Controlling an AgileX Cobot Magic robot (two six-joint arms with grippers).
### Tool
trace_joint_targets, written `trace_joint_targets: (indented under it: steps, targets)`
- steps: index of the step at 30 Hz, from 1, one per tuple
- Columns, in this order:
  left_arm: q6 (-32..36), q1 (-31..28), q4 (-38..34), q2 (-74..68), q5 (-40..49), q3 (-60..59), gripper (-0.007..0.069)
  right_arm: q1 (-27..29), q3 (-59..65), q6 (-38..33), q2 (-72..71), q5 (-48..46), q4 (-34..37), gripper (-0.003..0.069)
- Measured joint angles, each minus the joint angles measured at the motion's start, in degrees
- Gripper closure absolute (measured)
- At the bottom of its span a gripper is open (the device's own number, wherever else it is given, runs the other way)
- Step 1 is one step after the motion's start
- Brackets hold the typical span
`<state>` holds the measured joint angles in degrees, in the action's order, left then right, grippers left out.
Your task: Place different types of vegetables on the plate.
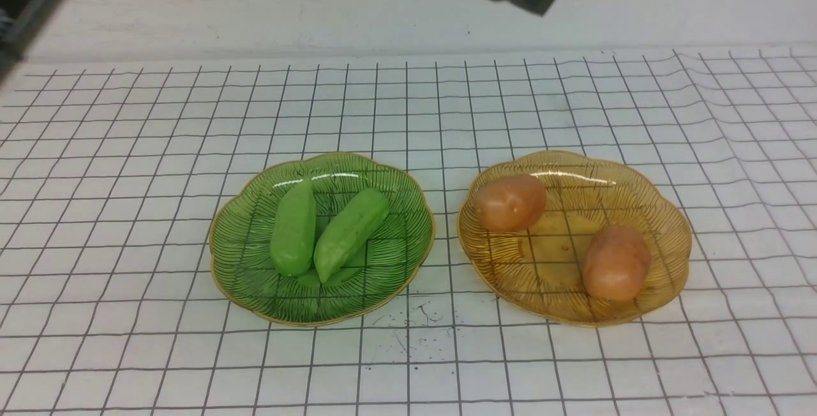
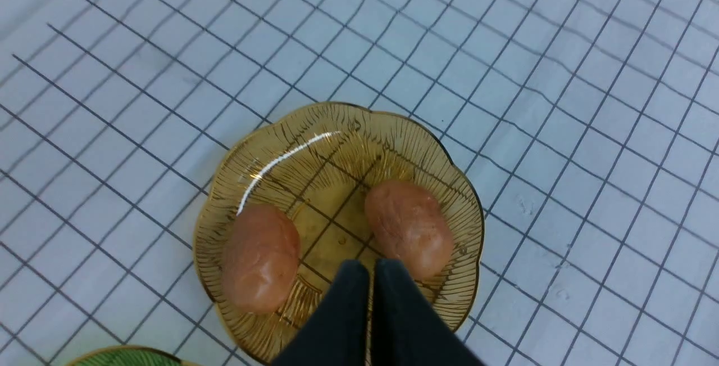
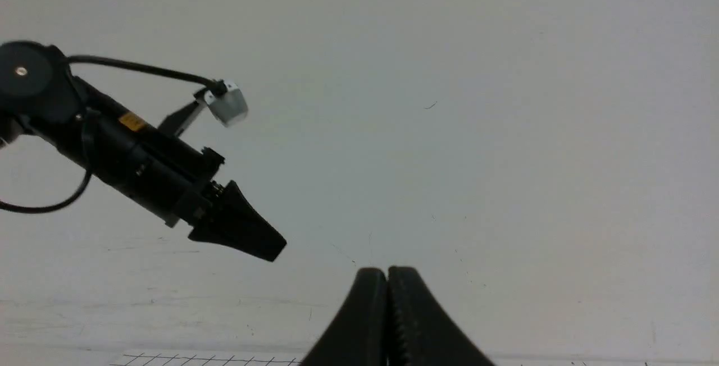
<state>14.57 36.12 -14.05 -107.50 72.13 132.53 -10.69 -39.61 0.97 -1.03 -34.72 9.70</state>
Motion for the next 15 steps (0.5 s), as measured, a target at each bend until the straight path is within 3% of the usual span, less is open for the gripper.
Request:
trace_joint_targets:
  steps: [10,15]
  targets:
    - [0.0,0.0,1.1,8.1,1.0,0.0,0.0632,0.0,0.0,0.1,0.0,0.0,0.0,0.0673]
    - [-1.2,0.0,6.4,14.4,1.2,-3.4,0.0632,0.0,0.0,0.1,0.0,0.0,-0.2,0.0673]
